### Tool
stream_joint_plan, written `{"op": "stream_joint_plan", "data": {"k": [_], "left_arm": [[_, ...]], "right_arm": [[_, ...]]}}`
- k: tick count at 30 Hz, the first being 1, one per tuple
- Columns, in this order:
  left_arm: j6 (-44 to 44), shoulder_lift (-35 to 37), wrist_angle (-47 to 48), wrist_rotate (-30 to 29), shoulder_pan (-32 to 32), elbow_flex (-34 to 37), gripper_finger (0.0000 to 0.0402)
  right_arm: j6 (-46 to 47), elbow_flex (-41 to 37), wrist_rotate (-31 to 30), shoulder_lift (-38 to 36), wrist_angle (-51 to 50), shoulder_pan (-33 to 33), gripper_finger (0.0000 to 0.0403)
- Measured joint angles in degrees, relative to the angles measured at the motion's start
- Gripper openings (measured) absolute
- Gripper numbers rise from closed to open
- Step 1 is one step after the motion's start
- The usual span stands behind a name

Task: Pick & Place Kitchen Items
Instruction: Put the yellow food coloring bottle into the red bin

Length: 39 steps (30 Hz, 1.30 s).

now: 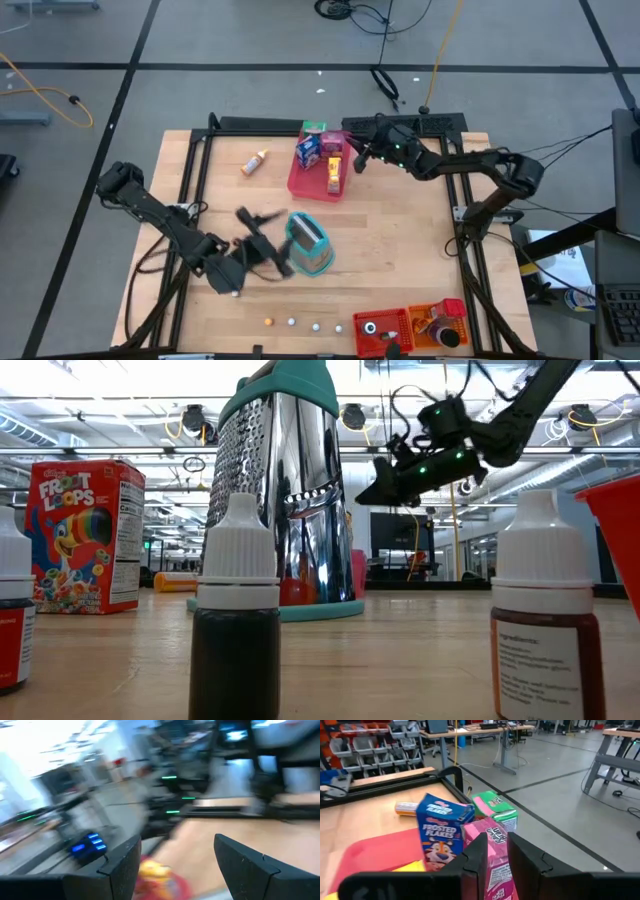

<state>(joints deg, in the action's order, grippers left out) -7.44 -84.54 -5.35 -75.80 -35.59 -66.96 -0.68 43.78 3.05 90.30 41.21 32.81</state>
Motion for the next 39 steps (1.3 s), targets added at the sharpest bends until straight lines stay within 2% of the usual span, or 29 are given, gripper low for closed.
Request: {"op": "stream_joint_plan", "data": {"k": [2, 5, 11, 16, 20, 26, 33, 39], "left_arm": [[0.08, 1.88, 1.91, -3.22, 1.07, 0.00, 0.0253], [2.88, 6.10, 8.35, -2.17, 3.37, 0.00, 0.0253], [17.89, 15.37, 28.83, 7.26, 14.36, -0.02, 0.0253], [27.42, 17.63, 42.18, 16.85, 26.47, -0.02, 0.0253], [28.62, 17.16, 48.05, 24.47, 35.94, -0.01, 0.0253], [26.44, 15.83, 51.78, 41.82, 51.04, -0.02, 0.0253], [21.92, 9.68, 53.94, 52.87, 64.63, 0.00, 0.0253], [18.99, 0.66, 55.70, 58.43, 70.18, 0.00, 0.0253]], "right_arm": [[-0.21, -1.41, 0.07, -2.13, 0.04, -0.72, 0.0068], [-1.65, -3.34, 0.13, -5.59, -0.02, -2.13, 0.0068], [-2.12, -6.46, 0.14, -12.13, 0.15, -6.04, 0.0068], [-3.66, -8.32, 0.19, -16.61, 0.04, -10.17, 0.0068], [-4.81, -8.96, 0.18, -19.05, 0.20, -13.54, 0.0068], [-5.44, -9.23, 0.13, -20.54, 0.25, -18.02, 0.0068], [-7.96, -9.23, 0.05, -20.53, 0.52, -22.43, 0.0068], [-8.58, -9.23, 0.02, -20.53, 0.52, -24.47, 0.0068]]}}
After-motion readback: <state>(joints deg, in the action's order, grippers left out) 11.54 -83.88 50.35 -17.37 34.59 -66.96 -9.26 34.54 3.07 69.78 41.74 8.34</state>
